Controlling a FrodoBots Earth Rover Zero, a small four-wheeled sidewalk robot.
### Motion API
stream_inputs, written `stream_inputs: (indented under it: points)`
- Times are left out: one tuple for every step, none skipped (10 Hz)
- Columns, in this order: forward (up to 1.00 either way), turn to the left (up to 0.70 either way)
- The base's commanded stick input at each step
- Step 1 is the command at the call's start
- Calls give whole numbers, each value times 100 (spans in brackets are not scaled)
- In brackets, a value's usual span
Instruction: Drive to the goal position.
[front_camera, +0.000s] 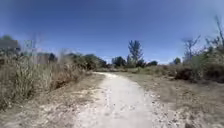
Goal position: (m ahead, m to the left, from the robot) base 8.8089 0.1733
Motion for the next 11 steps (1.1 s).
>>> stream_inputs:
  points:
    - [70,0]
    - [70,0]
    - [70,0]
    - [70,0]
    - [70,0]
    - [70,0]
    - [70,0]
    - [70,0]
    - [70,0]
    - [70,0]
    - [70,0]
